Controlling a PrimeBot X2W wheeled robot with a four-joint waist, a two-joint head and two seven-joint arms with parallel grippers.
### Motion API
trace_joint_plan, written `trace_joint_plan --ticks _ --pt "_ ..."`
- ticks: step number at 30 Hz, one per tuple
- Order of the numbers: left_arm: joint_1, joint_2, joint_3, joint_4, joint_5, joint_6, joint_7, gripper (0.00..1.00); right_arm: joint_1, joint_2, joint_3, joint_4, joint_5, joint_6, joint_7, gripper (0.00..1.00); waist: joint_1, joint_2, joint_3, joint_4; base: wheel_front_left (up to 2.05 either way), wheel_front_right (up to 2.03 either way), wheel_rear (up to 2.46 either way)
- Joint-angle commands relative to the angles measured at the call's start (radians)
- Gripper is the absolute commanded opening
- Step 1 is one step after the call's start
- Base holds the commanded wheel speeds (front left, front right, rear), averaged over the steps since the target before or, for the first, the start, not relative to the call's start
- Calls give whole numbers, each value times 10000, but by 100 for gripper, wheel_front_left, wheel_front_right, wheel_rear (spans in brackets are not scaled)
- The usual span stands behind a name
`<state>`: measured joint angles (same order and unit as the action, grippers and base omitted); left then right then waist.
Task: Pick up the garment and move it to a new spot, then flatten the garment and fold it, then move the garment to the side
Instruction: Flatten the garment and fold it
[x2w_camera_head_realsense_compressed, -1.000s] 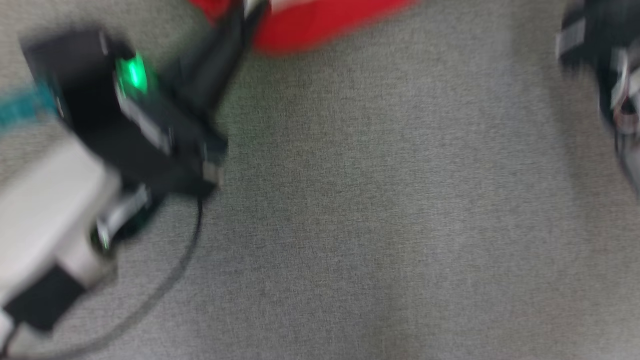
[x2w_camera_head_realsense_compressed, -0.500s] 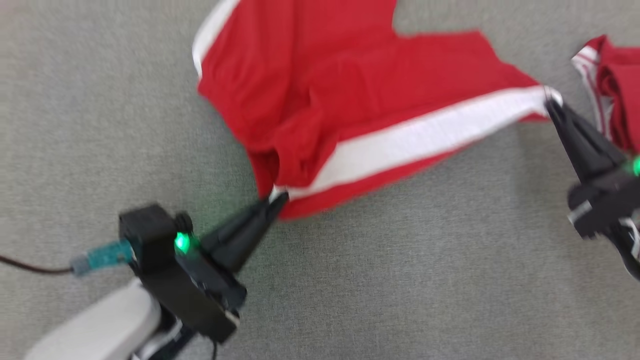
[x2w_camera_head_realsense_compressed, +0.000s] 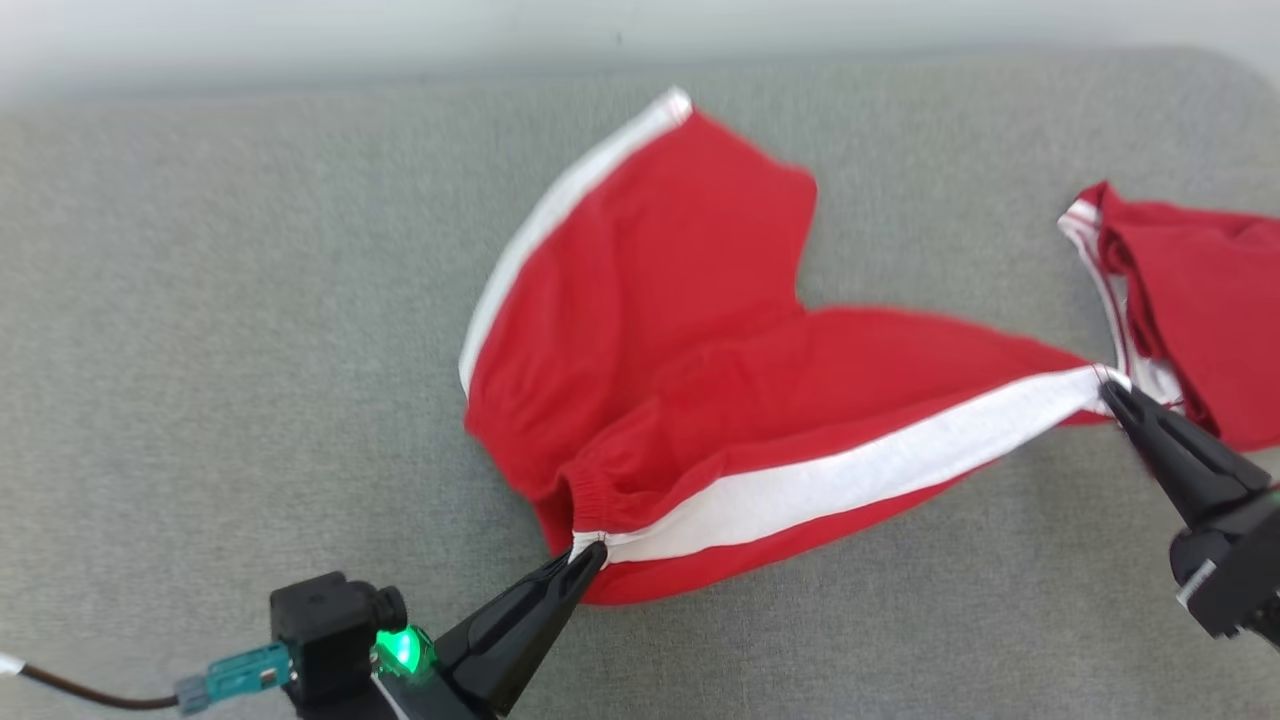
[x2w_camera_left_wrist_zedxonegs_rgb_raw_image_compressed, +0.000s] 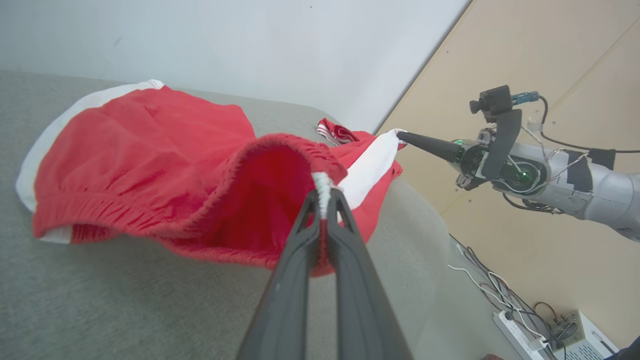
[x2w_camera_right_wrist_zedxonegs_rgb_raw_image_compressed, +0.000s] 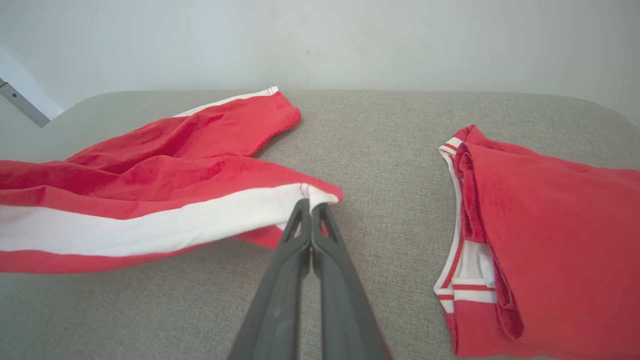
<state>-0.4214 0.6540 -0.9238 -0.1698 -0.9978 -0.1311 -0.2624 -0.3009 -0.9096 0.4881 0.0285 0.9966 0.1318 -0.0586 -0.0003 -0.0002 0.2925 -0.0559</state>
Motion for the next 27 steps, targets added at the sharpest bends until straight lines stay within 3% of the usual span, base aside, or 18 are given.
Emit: trace_joint_plan --ticks 1,8,15,20,23,27 --pt "255 -11 110 -128 -140 10 -18 0 282 -93 -159 -156 69 -28 175 0 3 2 -612 72 0 0 0" --pt "955 -202 573 -368 -460 12 -18 0 1165 -256 -1183 -722 -5 -28 978 0 3 2 -975 285 0 0 0" --pt "1060 -764 745 -226 -1473 10 -18 0 468 373 -1659 -748 -690 -28 1974 0 3 2 -670 617 0 0 0" --pt "617 -1748 893 223 -2321 10 -18 0 -1021 1207 -1452 -80 -1168 -28 2586 0 3 2 -152 994 0 0 0" --pt "452 -2639 1574 828 -2970 10 -18 0 -2632 1789 -885 918 -1292 -28 3002 0 3 2 328 1300 0 0 0" --pt "529 -3379 2319 1164 -3385 8 -16 0 -4183 2008 -199 1986 -1381 -28 3142 0 3 2 762 1677 0 0 0"
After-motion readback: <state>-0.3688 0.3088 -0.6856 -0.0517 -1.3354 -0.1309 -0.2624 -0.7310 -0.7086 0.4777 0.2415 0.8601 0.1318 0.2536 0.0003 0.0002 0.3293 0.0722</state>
